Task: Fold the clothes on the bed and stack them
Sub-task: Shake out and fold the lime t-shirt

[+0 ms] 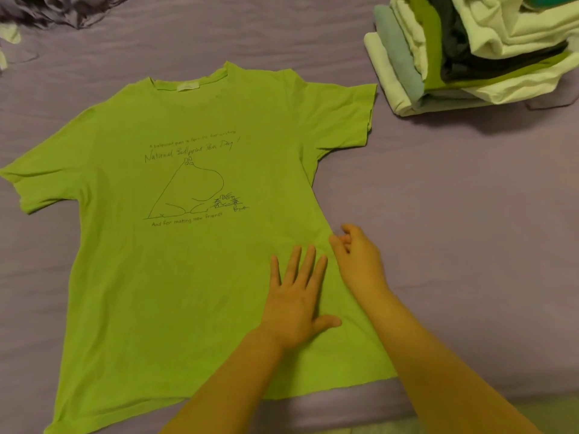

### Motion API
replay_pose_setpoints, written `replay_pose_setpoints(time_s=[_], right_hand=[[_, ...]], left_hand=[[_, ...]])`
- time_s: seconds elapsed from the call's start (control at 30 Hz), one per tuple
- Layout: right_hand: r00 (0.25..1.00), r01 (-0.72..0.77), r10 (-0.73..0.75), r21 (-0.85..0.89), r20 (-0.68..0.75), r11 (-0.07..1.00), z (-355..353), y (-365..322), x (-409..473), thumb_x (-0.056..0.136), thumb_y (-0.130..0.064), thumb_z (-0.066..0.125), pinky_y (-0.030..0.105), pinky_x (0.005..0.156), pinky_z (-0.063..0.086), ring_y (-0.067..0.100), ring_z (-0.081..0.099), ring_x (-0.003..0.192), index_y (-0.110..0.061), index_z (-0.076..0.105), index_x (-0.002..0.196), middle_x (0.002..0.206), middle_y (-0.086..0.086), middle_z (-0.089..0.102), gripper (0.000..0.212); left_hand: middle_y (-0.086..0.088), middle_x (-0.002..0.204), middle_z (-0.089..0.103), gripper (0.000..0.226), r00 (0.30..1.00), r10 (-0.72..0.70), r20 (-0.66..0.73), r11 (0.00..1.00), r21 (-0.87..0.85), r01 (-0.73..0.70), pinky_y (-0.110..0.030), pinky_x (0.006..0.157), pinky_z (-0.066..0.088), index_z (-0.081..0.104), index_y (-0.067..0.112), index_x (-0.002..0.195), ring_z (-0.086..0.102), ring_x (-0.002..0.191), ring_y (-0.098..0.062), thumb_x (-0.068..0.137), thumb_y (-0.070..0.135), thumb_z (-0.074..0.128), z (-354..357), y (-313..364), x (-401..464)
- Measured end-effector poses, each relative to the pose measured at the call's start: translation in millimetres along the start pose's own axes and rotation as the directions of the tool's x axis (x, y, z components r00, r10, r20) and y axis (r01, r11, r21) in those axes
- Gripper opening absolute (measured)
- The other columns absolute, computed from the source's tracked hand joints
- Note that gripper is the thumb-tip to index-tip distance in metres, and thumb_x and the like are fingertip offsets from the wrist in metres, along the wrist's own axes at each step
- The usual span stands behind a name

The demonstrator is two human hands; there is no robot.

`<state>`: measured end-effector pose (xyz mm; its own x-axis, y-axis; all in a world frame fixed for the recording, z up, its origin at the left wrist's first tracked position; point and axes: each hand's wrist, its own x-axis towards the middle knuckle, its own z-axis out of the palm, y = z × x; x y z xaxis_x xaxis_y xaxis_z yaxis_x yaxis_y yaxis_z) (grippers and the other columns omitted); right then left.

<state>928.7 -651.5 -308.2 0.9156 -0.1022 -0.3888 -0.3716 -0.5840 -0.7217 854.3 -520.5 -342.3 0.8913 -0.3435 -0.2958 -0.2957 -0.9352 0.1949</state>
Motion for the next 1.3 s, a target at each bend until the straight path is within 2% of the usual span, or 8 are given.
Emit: replay_pose_setpoints(time_s=[0.1, 0.23, 0.33, 0.6, 0.83, 1.0, 1.1, 1.3], right_hand=[[0.999, -0.021, 0.019, 0.069, 0.034, 0.997, 12.0, -26.0, 22.3, 0.089, -0.017, 0.064, 0.018, 0.074, 0.035, 0.023, 0.056, 0.101, -0.004, 0.043, 0.136, 0.115, 0.016, 0.060, 0.053], [0.965, 0.239, -0.252, -0.147, -0.077, 0.960, 9.2, -17.0, 19.2, 0.088, -0.014, 0.062, 0.035, 0.078, 0.045, 0.026, 0.056, 0.093, -0.012, 0.054, 0.122, 0.106, 0.013, 0.059, 0.034], [0.977, 0.190, -0.193, -0.039, -0.094, 0.981, 9.9, -11.9, 30.9, 0.088, -0.014, 0.063, 0.029, 0.074, 0.047, 0.015, 0.055, 0.080, -0.007, 0.056, 0.114, 0.105, 0.012, 0.059, 0.028], [0.950, 0.287, -0.301, -0.148, -0.084, 0.946, 32.6, -65.0, 140.7, 0.095, -0.006, 0.048, 0.033, 0.098, 0.034, 0.036, 0.049, 0.119, -0.010, 0.050, 0.135, 0.133, 0.020, 0.050, 0.041], [0.916, 0.321, -0.361, -0.221, -0.175, 0.921, -6.8, -77.1, 178.7, 0.093, 0.008, 0.042, -0.001, 0.095, 0.017, 0.030, 0.038, 0.132, 0.007, 0.042, 0.135, 0.145, 0.021, 0.037, 0.042], [0.933, 0.342, -0.349, -0.084, -0.085, 0.936, 1.1, -64.0, 161.5, 0.091, -0.006, 0.057, 0.027, 0.100, 0.034, 0.032, 0.048, 0.123, -0.005, 0.029, 0.145, 0.144, 0.019, 0.040, 0.060], [0.959, 0.260, -0.250, 0.061, -0.136, 0.964, 11.5, -43.6, 115.8, 0.088, -0.021, 0.065, 0.030, 0.093, 0.042, 0.028, 0.053, 0.113, -0.012, 0.019, 0.149, 0.143, 0.014, 0.039, 0.077], [0.972, 0.209, -0.225, -0.201, -0.062, 0.957, 15.3, 17.5, 7.5, 0.091, -0.025, 0.060, 0.032, 0.092, 0.040, 0.024, 0.046, 0.125, -0.022, 0.020, 0.149, 0.144, 0.007, 0.039, 0.071]], left_hand=[[-0.017, 0.155, 0.024, 0.099, 0.992, 0.021, -0.122, 0.998, -0.053, -0.027, -0.060, 0.109, 0.014, 0.031, 0.008, 0.147, 0.013, 0.145, -0.032, 0.080, 0.081, 0.030, 3.2, -4.7, -7.7], [-0.015, 0.157, 0.020, 0.077, 0.963, -0.144, -0.229, 0.985, -0.131, 0.116, -0.057, 0.113, 0.012, 0.031, 0.014, 0.148, 0.014, 0.146, -0.030, 0.092, 0.066, 0.029, -4.9, -23.3, -6.4], [-0.015, 0.156, 0.022, 0.073, 0.971, -0.113, -0.210, 0.992, -0.076, 0.099, -0.059, 0.111, 0.014, 0.035, 0.015, 0.147, 0.016, 0.145, -0.031, 0.093, 0.064, 0.027, -13.6, -38.4, 9.0], [-0.011, 0.156, 0.023, 0.074, 0.970, 0.071, -0.233, 0.997, -0.002, -0.074, -0.065, 0.107, 0.019, 0.032, 0.021, 0.148, 0.018, 0.145, -0.034, 0.091, 0.068, 0.027, -3.5, -45.2, 44.1], [-0.011, 0.157, 0.021, 0.073, 0.940, 0.047, -0.337, 0.998, -0.023, -0.058, -0.063, 0.111, 0.013, 0.033, 0.021, 0.148, 0.014, 0.146, -0.032, 0.092, 0.067, 0.026, -12.6, -50.2, 47.6], [-0.012, 0.158, 0.018, 0.081, 0.967, 0.098, -0.234, 0.995, 0.035, -0.092, -0.066, 0.107, 0.015, 0.025, 0.023, 0.150, 0.013, 0.145, -0.036, 0.087, 0.075, 0.026, -0.2, -53.4, 49.3], [-0.011, 0.158, 0.018, 0.086, 0.975, 0.082, -0.207, 0.996, 0.045, -0.075, -0.066, 0.107, 0.014, 0.024, 0.025, 0.150, 0.013, 0.145, -0.037, 0.083, 0.079, 0.024, 1.1, -54.1, 50.8], [-0.011, 0.157, 0.020, 0.083, 0.984, 0.017, -0.179, 1.000, 0.006, -0.016, -0.064, 0.108, 0.014, 0.028, 0.023, 0.150, 0.014, 0.145, -0.036, 0.086, 0.076, 0.024, -1.4, -44.1, 31.7]])
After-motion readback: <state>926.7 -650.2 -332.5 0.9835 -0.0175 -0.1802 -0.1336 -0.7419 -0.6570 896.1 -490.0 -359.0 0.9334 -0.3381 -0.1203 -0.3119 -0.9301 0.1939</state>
